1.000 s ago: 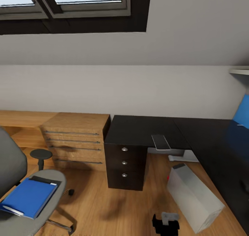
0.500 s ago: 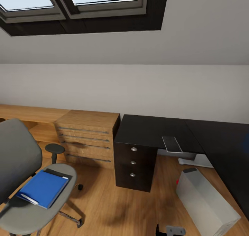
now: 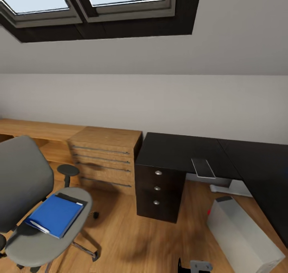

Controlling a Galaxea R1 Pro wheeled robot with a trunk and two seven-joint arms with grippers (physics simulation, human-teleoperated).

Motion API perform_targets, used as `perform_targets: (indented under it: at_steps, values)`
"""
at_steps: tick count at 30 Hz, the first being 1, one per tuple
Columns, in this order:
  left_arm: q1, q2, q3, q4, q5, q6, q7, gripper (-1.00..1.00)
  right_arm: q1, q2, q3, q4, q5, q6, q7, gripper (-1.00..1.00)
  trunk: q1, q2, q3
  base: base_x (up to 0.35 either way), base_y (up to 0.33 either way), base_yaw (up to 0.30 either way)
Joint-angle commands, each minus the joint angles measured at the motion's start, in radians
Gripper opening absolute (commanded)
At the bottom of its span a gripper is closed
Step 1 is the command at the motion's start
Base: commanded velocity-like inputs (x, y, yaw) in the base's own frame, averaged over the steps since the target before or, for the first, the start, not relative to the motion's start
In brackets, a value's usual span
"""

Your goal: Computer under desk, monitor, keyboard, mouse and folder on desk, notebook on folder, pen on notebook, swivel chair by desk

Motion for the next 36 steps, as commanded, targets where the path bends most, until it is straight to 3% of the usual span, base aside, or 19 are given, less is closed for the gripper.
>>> perform_targets:
  at_steps: [1,9,22,36]
  values:
    - [0.0,0.001,-0.007,-0.001,0.008,-0.003,0.007,1.0,-0.001,0.002,0.009,0.003,-0.009,-0.01,-0.001,1.0,0.0,-0.001,-0.001,-0.188,0.0,0.273]
    - [0.0,0.001,-0.007,-0.001,0.008,-0.002,0.007,1.0,0.002,0.014,0.011,0.004,-0.001,-0.084,-0.007,1.0,0.0,-0.001,-0.001,-0.249,0.0,0.276]
    - [0.0,0.002,-0.007,0.012,0.008,0.003,0.008,1.0,0.002,0.015,0.01,0.004,0.0,-0.142,-0.009,1.0,0.0,-0.001,-0.001,-0.025,0.0,0.281]
    - [0.0,0.007,0.001,0.016,0.019,-0.006,0.011,1.0,0.002,0.013,0.009,0.004,-0.003,-0.153,-0.009,1.0,0.0,-0.001,-0.001,-0.113,0.071,0.284]
